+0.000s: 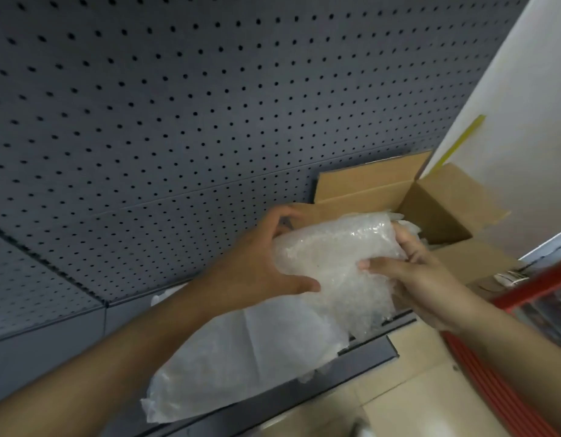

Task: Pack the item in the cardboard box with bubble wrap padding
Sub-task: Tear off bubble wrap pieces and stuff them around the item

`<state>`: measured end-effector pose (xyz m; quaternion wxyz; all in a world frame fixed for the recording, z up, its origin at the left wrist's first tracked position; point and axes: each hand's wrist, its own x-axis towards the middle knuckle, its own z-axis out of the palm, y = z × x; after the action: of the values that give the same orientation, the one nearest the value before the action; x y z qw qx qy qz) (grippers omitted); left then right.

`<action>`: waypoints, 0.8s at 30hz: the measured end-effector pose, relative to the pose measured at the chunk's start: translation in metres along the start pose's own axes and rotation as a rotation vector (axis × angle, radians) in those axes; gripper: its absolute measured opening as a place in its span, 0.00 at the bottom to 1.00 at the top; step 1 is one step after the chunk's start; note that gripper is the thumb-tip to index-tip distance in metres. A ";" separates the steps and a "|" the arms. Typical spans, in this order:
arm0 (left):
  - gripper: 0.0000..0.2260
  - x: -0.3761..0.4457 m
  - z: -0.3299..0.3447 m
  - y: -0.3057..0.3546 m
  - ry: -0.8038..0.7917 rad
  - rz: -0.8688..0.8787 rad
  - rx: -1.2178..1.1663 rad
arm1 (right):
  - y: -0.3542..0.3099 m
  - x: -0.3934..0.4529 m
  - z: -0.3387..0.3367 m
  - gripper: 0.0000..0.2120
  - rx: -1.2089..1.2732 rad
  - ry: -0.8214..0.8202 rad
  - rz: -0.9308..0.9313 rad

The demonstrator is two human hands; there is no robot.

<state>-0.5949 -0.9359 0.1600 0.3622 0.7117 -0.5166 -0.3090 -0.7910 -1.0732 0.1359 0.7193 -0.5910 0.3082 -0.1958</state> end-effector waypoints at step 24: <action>0.20 0.173 0.177 0.080 0.349 0.454 0.761 | -0.045 0.067 -0.252 0.42 0.278 -0.384 0.450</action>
<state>-0.7322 -1.1529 0.1184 0.2157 0.7040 -0.6671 0.1133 -0.9078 -1.3108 0.1376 0.8634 -0.4302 0.2599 0.0428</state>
